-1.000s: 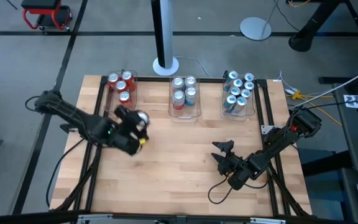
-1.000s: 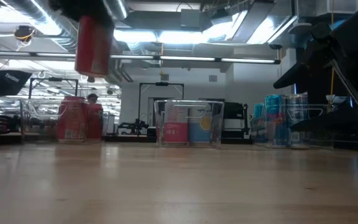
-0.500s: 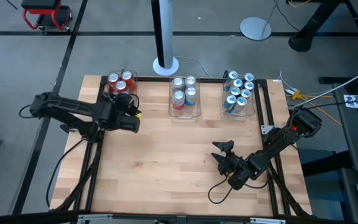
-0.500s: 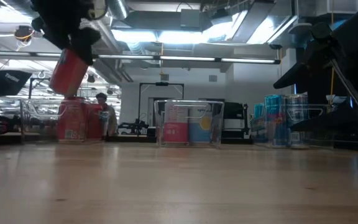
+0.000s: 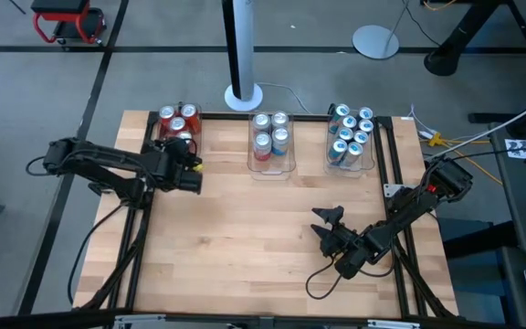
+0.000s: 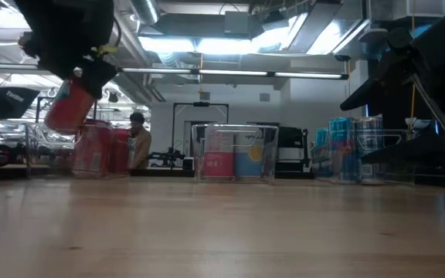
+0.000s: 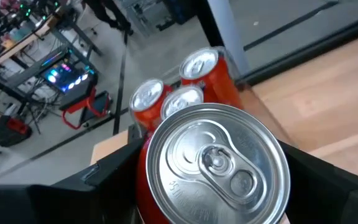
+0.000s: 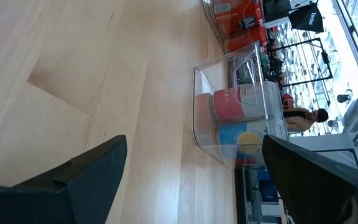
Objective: Sort soda cans
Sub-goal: Put the red soda can into the top left transparent bin, then return to Home Position
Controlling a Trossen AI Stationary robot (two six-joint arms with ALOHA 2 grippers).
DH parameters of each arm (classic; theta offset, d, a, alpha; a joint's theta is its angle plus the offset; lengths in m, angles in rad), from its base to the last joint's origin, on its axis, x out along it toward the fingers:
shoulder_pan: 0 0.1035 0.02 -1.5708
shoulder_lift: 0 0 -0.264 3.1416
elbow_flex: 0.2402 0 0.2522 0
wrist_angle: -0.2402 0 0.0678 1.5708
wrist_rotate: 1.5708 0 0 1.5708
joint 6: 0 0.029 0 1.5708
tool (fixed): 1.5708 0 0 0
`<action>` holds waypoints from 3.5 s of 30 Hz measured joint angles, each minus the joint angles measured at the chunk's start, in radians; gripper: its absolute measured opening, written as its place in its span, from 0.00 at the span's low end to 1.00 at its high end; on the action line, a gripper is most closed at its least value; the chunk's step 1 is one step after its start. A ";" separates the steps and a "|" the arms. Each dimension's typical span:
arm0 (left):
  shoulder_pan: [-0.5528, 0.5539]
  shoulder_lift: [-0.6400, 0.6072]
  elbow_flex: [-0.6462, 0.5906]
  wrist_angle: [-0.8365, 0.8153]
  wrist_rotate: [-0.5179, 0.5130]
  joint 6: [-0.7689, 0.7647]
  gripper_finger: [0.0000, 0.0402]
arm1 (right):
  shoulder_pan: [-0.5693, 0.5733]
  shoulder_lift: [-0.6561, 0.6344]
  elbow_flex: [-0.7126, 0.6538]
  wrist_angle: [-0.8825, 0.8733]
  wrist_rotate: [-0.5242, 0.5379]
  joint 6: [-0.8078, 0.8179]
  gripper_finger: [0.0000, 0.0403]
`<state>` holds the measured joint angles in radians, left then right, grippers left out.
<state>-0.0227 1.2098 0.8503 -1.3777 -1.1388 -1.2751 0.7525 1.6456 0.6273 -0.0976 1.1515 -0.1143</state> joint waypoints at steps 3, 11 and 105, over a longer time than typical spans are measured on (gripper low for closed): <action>-0.003 0.000 -0.025 0.007 0.019 -0.030 0.74 | 0.000 0.000 0.000 -0.001 -0.001 0.000 0.93; -0.003 0.000 -0.080 0.015 0.066 -0.143 0.74 | 0.000 0.000 0.000 -0.001 0.000 0.000 0.93; -0.467 -0.176 -0.199 1.223 0.548 1.050 0.05 | -0.094 -0.037 0.000 0.002 -0.150 -0.234 0.93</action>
<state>-0.4901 1.0340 0.6513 -0.1547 -0.5911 -0.2254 0.6582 1.6086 0.6273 -0.0959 1.0014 -0.3480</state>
